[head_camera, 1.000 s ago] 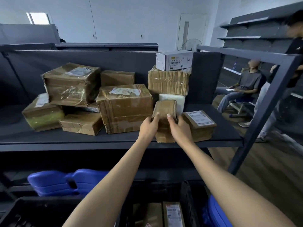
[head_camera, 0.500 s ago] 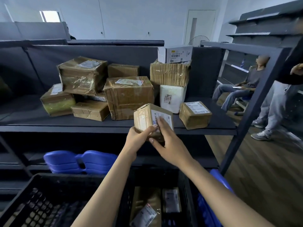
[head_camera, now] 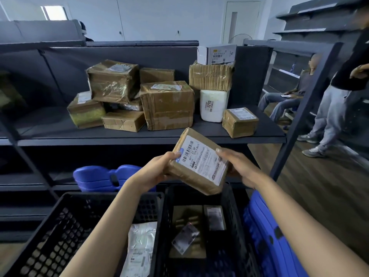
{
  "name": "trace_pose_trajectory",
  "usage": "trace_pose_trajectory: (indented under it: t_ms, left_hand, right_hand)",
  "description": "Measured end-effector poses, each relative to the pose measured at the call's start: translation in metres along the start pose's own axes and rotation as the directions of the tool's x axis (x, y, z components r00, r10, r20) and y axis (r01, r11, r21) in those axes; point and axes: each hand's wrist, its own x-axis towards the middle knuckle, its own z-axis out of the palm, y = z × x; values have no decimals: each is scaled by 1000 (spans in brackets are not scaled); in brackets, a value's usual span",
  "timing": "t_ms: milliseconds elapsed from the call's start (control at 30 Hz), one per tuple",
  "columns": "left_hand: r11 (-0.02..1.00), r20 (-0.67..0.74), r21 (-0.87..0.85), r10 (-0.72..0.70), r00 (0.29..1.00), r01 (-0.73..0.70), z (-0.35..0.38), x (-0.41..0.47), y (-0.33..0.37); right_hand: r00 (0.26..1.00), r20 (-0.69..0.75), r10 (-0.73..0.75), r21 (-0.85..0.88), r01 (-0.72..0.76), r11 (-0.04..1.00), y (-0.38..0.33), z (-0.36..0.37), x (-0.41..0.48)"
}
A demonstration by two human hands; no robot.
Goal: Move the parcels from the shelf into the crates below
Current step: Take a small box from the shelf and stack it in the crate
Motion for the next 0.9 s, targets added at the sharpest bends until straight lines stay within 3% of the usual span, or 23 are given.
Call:
trace_pose_trajectory:
  t_ms: [167, 300, 433, 500, 633, 767, 900]
  left_hand:
    - [978, -332, -138, 102, 938, -156, 24, -9, -1]
    - [960, -355, -102, 210, 911, -261, 68, -22, -30]
    - [940, -410, -81, 272, 871, -331, 94, -27, -59]
    - [946, -438, -64, 260, 861, -318, 91, -24, -63]
    - [954, -408, -66, 243, 880, -294, 80, -22, -66]
    - [958, -364, -8, 265, 893, -288, 87, -23, -72]
    - [950, -421, 163, 310, 852, -265, 99, -22, -83]
  right_hand:
    - [991, -134, 21, 204, 7, 979, 18, 22, -26]
    - [963, -265, 50, 350, 48, 935, 24, 41, -35]
    - [960, -261, 97, 409, 19, 912, 33, 56, -47]
    - [958, -282, 53, 320, 42, 946, 36, 54, -55]
    - [931, -351, -105, -18, 105, 994, 35, 32, -64]
    - [944, -276, -181, -165, 139, 977, 41, 21, -68]
    - [922, -345, -178, -194, 115, 974, 56, 22, -74]
